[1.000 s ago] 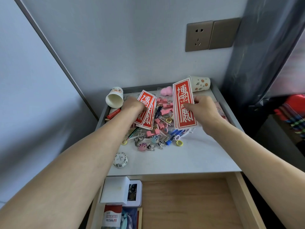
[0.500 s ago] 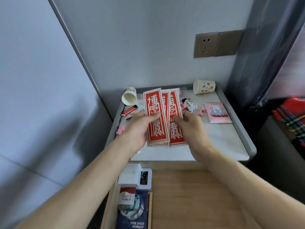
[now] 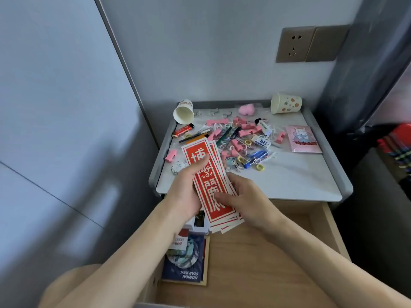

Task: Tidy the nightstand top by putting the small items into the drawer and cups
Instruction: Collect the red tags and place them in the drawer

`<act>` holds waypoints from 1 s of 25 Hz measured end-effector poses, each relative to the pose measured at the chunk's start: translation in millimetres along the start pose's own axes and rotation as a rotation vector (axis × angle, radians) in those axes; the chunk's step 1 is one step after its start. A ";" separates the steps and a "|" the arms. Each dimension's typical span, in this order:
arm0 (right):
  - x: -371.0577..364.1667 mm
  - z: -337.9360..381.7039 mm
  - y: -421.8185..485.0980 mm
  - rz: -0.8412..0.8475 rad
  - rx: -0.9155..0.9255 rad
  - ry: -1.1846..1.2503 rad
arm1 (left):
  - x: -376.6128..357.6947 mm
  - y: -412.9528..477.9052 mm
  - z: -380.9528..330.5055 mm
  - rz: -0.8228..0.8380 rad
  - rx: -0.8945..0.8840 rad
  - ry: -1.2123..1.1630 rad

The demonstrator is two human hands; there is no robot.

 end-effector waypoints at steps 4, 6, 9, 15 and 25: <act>-5.0 -12.8 -0.8 -0.019 -0.158 0.135 | -3.1 9.4 -4.3 0.020 -0.219 0.001; -10.7 -21.6 -0.4 -0.009 -0.280 0.192 | -5.4 10.6 -6.6 -0.002 -0.465 0.084; -22.7 -24.1 -0.6 0.109 -0.330 0.504 | -3.4 8.4 -2.1 0.070 -0.701 0.249; -28.7 -23.7 -3.4 0.215 -0.159 0.238 | -1.0 1.0 3.2 0.120 -0.864 0.321; -32.7 -13.3 -12.4 -0.086 0.008 -0.479 | 6.0 2.6 -1.3 -0.101 -0.699 0.174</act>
Point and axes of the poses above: each hand's wrist, its own y-axis towards the middle knuckle, its own x-axis out of the back of the hand, z = x × y, the point moved 1 cm from there along y, towards the middle knuckle, and after that the axes turned 14 degrees about -y, right-handed, at the moved point
